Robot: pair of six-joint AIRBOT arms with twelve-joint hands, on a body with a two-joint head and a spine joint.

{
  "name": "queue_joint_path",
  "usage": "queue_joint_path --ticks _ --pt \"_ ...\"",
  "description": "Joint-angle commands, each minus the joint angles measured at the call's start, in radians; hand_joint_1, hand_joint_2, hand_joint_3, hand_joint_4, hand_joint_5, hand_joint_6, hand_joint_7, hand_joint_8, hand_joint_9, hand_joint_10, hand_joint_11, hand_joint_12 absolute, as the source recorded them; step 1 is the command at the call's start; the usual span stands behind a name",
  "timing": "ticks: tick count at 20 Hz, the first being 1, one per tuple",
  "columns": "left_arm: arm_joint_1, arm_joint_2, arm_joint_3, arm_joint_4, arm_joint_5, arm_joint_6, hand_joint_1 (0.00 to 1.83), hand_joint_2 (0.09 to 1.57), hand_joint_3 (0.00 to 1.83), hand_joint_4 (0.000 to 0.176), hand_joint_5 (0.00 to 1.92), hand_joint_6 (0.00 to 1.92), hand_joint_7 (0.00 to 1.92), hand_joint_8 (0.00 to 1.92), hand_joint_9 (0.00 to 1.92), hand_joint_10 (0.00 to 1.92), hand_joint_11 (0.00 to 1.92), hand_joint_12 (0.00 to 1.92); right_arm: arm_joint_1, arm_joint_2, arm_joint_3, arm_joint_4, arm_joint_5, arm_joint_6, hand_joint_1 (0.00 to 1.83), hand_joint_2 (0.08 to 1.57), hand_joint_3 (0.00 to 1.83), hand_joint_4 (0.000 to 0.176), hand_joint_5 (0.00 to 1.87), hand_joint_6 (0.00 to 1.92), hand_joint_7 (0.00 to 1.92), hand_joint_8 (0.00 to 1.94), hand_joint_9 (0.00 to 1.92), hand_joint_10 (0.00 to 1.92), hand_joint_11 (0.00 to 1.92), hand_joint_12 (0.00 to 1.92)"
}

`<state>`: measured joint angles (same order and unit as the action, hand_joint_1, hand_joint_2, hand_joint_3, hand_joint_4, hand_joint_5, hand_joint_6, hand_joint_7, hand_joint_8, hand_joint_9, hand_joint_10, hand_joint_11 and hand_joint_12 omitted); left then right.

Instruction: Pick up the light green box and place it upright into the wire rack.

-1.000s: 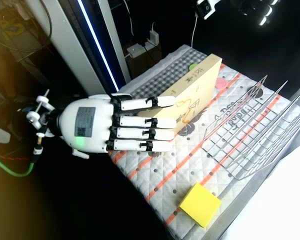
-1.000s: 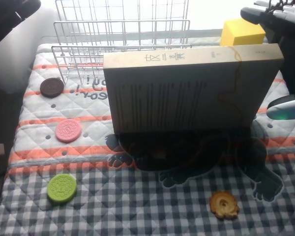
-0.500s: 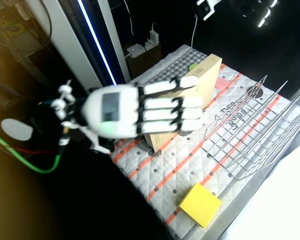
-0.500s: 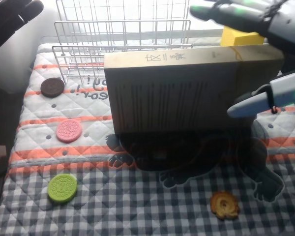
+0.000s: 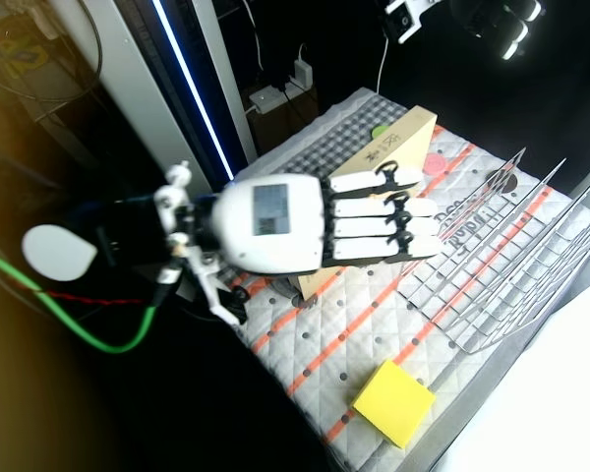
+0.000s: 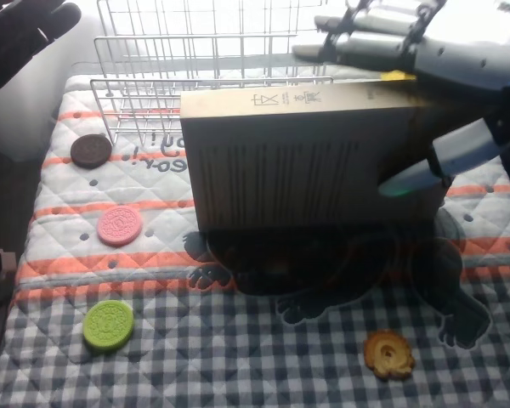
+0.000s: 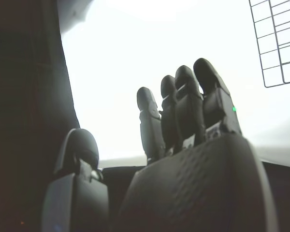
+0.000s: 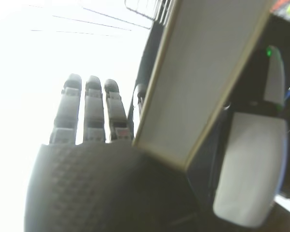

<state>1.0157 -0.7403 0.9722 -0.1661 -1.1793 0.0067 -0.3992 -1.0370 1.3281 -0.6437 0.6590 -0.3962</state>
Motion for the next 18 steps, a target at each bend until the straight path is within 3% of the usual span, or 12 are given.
queue_joint_path --ticks 1,2,3,4,5,7,8,9,10,13,16,18 --pt "-0.014 -0.001 0.005 -0.011 -0.118 -0.007 0.46 1.06 0.0 0.099 0.52 0.0 0.38 0.0 0.34 0.0 0.02 0.61 0.018 0.007 0.007 0.044 0.067 0.002 0.76 0.85 0.01 0.151 0.05 0.01 0.05 0.01 0.04 0.01 0.05 0.02" --pt "-0.014 -0.001 0.005 -0.01 -0.118 -0.007 0.45 1.06 0.0 0.09 0.52 0.0 0.37 0.0 0.34 0.0 0.02 0.61 0.018 0.004 0.007 0.036 0.057 0.002 0.72 0.85 0.0 0.153 0.06 0.01 0.12 0.01 0.14 0.02 0.16 0.06" --pt "-0.014 -0.001 0.005 -0.01 -0.119 -0.007 0.45 1.06 0.0 0.096 0.52 0.0 0.37 0.0 0.34 0.0 0.02 0.61 0.018 0.004 0.008 0.033 0.052 0.002 0.67 0.84 0.0 0.122 0.12 0.01 0.21 0.01 0.24 0.02 0.23 0.1" --pt "-0.014 -0.001 0.005 -0.01 -0.121 -0.007 0.44 1.06 0.0 0.096 0.51 0.0 0.37 0.0 0.34 0.0 0.02 0.62 0.017 0.003 0.008 0.031 0.047 0.002 0.67 0.85 0.0 0.084 0.21 0.02 0.46 0.03 0.49 0.01 0.3 0.45" --pt "-0.014 -0.001 0.005 -0.01 -0.122 -0.007 0.47 1.07 0.0 0.088 0.52 0.0 0.37 0.0 0.34 0.0 0.02 0.62 0.017 0.003 0.007 0.031 0.044 0.002 0.75 0.88 0.0 0.006 0.44 0.03 0.91 0.09 0.95 0.17 0.6 0.99" --pt "-0.014 -0.001 0.004 -0.01 -0.121 -0.007 0.46 1.07 0.0 0.078 0.52 0.0 0.37 0.0 0.34 0.0 0.01 0.62 0.016 0.003 0.004 0.032 0.037 0.002 0.79 0.97 0.0 0.0 0.73 0.01 1.32 0.1 1.11 0.93 0.86 1.6" --pt "-0.014 -0.001 0.004 -0.01 -0.121 -0.007 0.44 1.07 0.0 0.084 0.52 0.0 0.37 0.0 0.34 0.0 0.02 0.62 0.016 0.003 0.0 0.036 0.037 0.002 0.86 1.0 0.0 0.0 0.97 0.0 1.22 0.89 1.13 1.58 1.07 1.86" --pt "-0.014 -0.001 0.004 -0.01 -0.122 -0.007 0.44 1.07 0.0 0.093 0.52 0.0 0.37 0.0 0.35 0.0 0.03 0.62 0.016 0.003 -0.003 0.038 0.038 0.002 1.09 1.04 0.01 0.0 1.09 0.57 1.1 1.16 1.07 1.69 1.05 1.91" --pt "-0.014 -0.001 0.004 -0.01 -0.122 -0.007 0.42 1.07 0.0 0.099 0.52 0.0 0.38 0.0 0.35 0.0 0.03 0.62 0.016 0.003 -0.004 0.04 0.038 0.002 1.15 1.08 0.01 0.0 1.04 0.82 1.09 1.13 1.08 1.63 1.02 1.9" --pt "-0.014 -0.002 0.003 -0.011 -0.122 -0.007 0.48 1.06 0.0 0.098 0.51 0.0 0.37 0.0 0.34 0.0 0.01 0.61 0.017 0.003 -0.006 0.049 0.047 0.002 1.17 1.08 0.0 0.0 1.06 0.84 1.3 0.6 1.25 1.14 1.11 1.58" --pt "-0.014 -0.003 0.004 -0.011 -0.122 -0.007 0.45 1.06 0.0 0.088 0.53 0.01 0.37 0.0 0.35 0.0 0.01 0.62 0.017 0.003 -0.016 0.086 0.098 0.002 1.15 1.12 0.0 0.0 0.97 0.99 1.28 0.6 1.27 1.02 1.11 1.4" --pt "-0.014 -0.003 0.004 -0.011 -0.122 -0.007 0.44 1.06 0.0 0.107 0.51 0.0 0.37 0.0 0.35 0.0 0.02 0.62 0.017 0.004 -0.02 0.126 0.142 0.002 1.15 1.12 0.0 0.0 0.96 0.99 1.36 0.46 1.4 0.8 1.19 1.25"
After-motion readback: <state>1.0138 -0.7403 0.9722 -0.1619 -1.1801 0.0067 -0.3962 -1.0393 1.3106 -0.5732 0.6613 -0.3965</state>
